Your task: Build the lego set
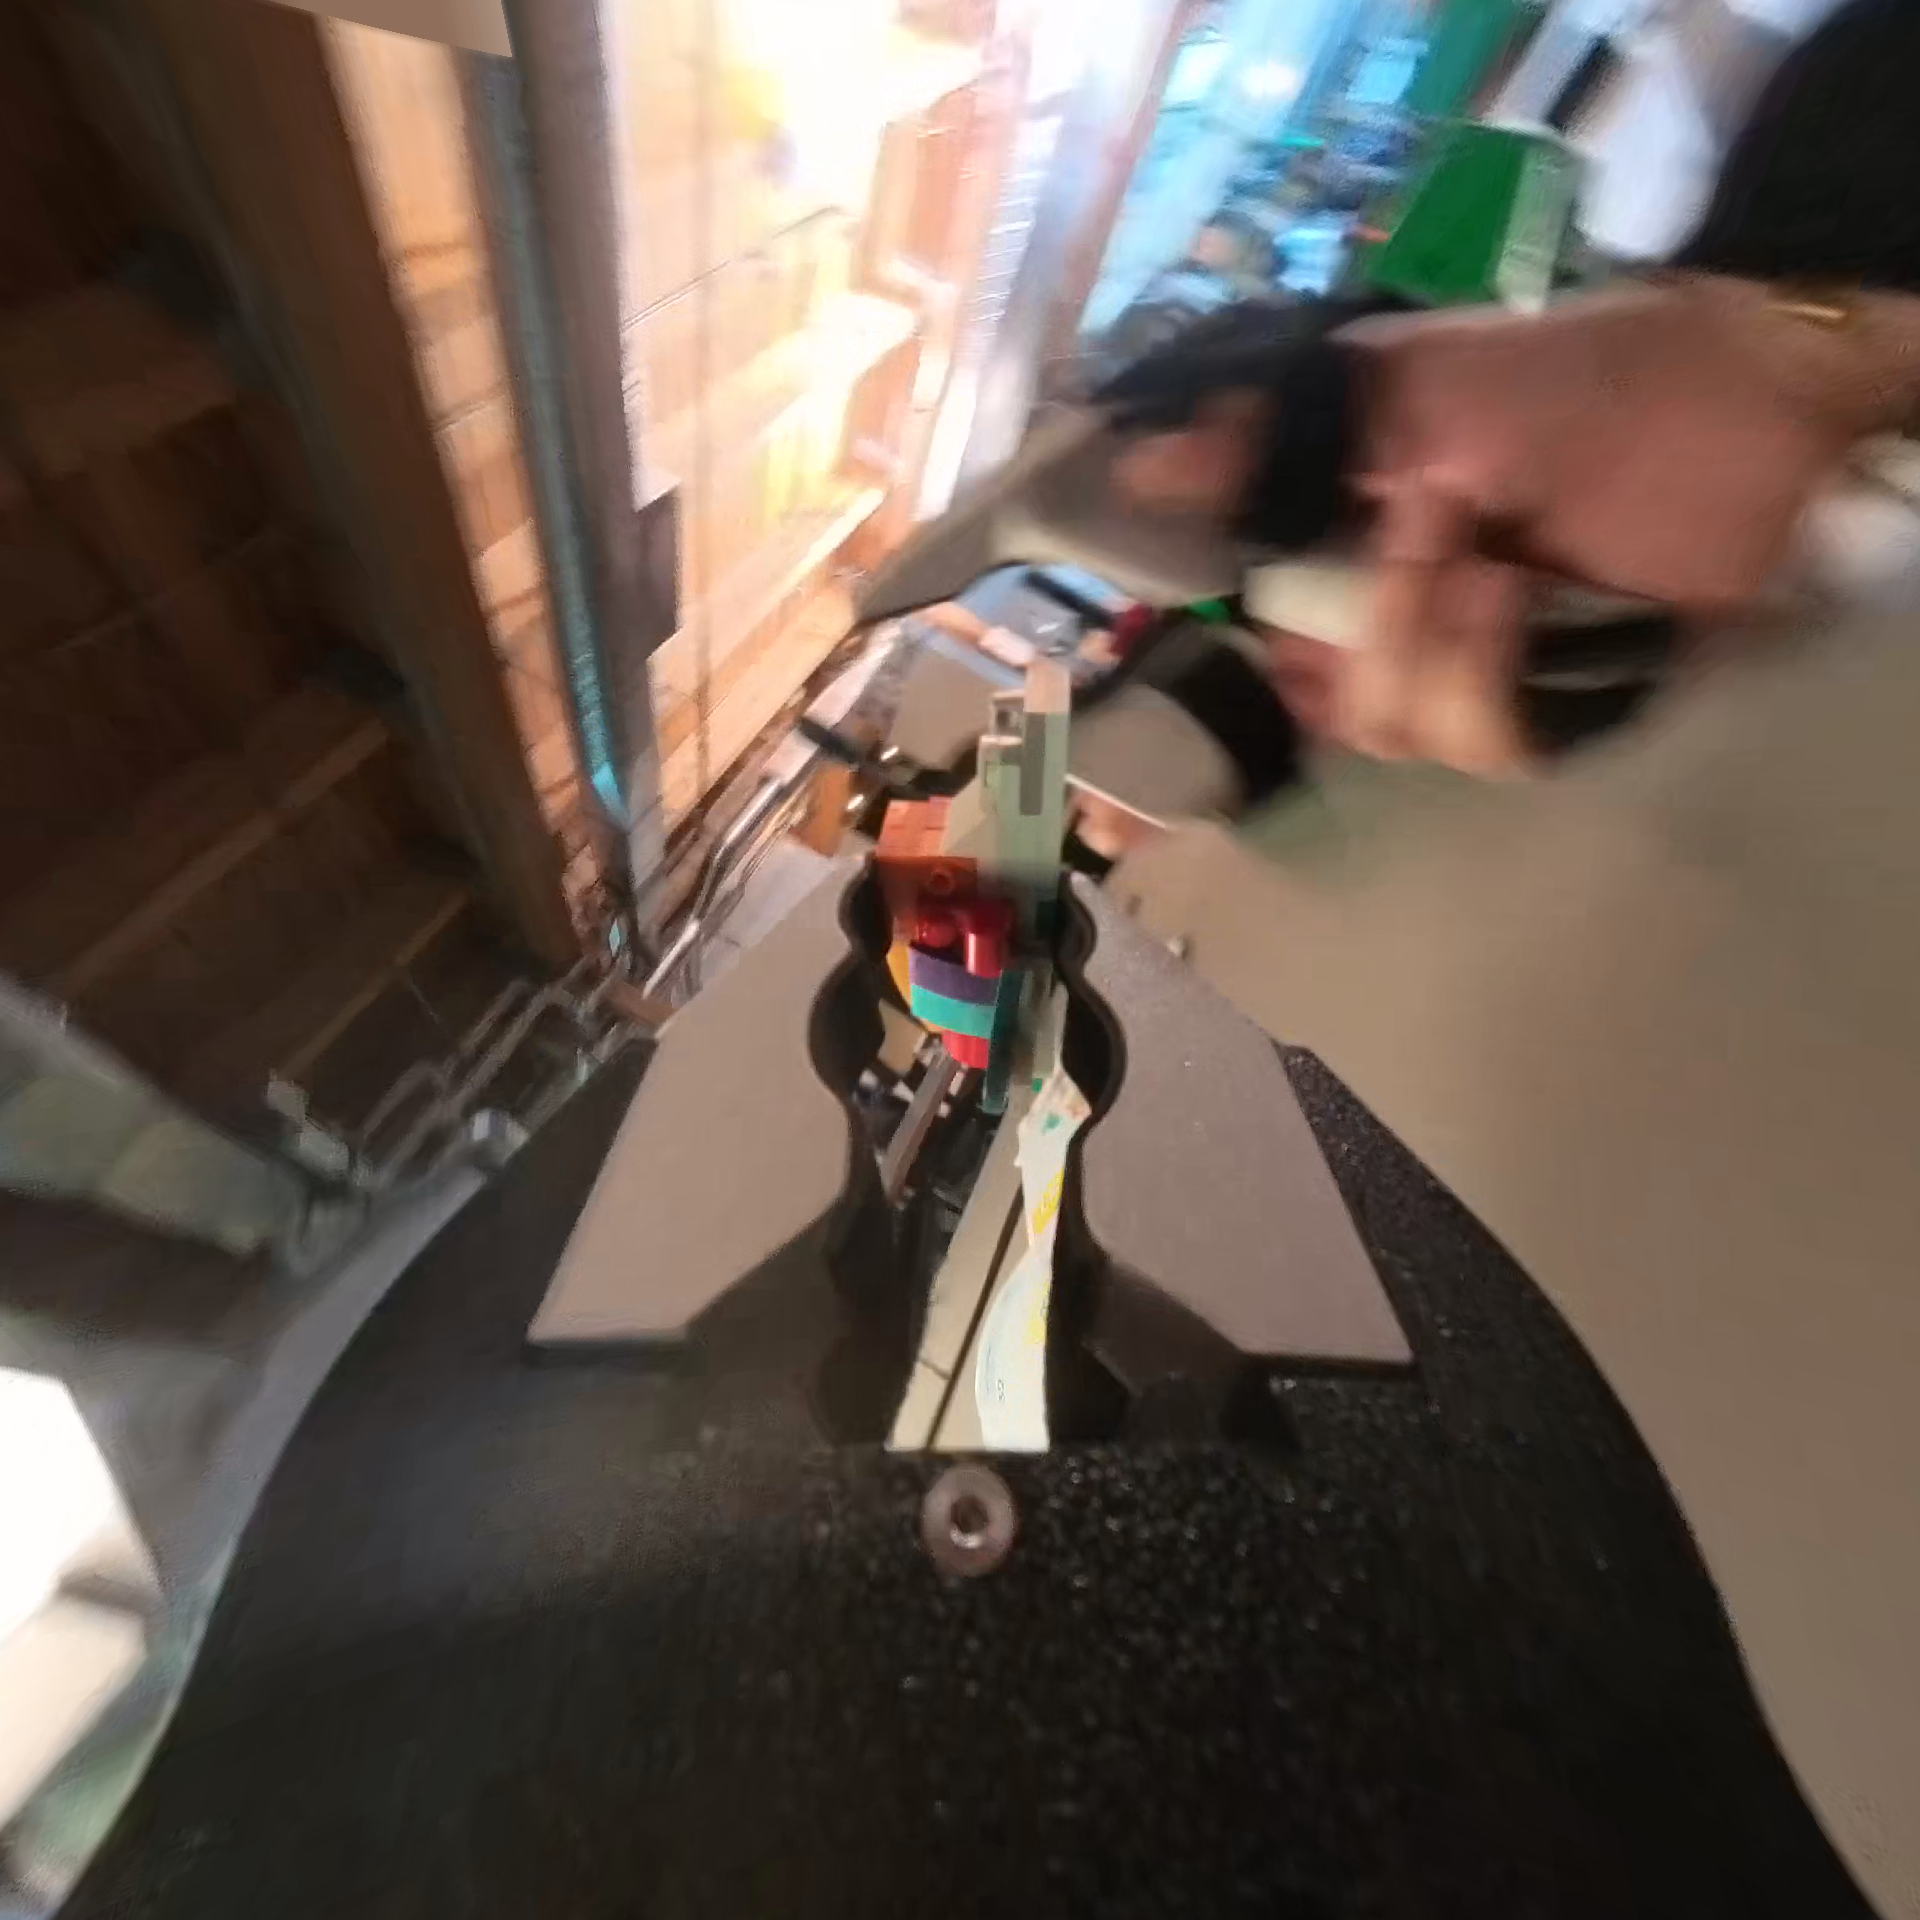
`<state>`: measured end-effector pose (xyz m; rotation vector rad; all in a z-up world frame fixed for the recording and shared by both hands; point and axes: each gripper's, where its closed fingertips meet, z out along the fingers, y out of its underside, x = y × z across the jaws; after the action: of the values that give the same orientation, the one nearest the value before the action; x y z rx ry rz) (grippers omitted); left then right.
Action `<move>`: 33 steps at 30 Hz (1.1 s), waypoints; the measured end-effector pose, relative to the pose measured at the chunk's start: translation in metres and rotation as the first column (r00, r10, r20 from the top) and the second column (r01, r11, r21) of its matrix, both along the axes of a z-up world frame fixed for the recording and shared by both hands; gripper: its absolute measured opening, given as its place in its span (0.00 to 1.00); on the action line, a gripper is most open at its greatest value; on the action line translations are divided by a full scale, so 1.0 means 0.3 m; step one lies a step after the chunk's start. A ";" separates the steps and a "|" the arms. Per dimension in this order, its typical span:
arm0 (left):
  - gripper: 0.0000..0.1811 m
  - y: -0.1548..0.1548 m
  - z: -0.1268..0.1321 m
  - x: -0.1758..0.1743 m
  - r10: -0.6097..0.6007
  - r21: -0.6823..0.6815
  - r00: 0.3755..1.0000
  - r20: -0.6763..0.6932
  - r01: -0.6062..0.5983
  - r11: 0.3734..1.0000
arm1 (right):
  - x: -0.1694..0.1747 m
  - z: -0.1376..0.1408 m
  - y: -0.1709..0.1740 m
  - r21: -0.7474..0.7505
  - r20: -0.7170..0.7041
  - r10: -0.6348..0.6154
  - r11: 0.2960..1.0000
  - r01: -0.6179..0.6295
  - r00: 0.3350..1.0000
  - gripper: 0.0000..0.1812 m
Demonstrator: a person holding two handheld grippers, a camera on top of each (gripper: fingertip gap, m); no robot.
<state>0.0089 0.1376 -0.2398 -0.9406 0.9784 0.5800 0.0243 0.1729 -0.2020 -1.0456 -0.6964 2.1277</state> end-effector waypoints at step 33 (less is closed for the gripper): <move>0.30 0.005 -0.145 -0.240 0.386 -0.699 0.666 0.639 0.292 0.653 | -0.013 -0.091 0.419 0.677 -0.016 -0.780 0.452 0.581 0.625 0.18</move>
<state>-0.0630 0.1392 -0.2834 -1.8022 0.3669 -0.2880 0.0205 0.2987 -0.2293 -1.0181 -0.8457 0.8920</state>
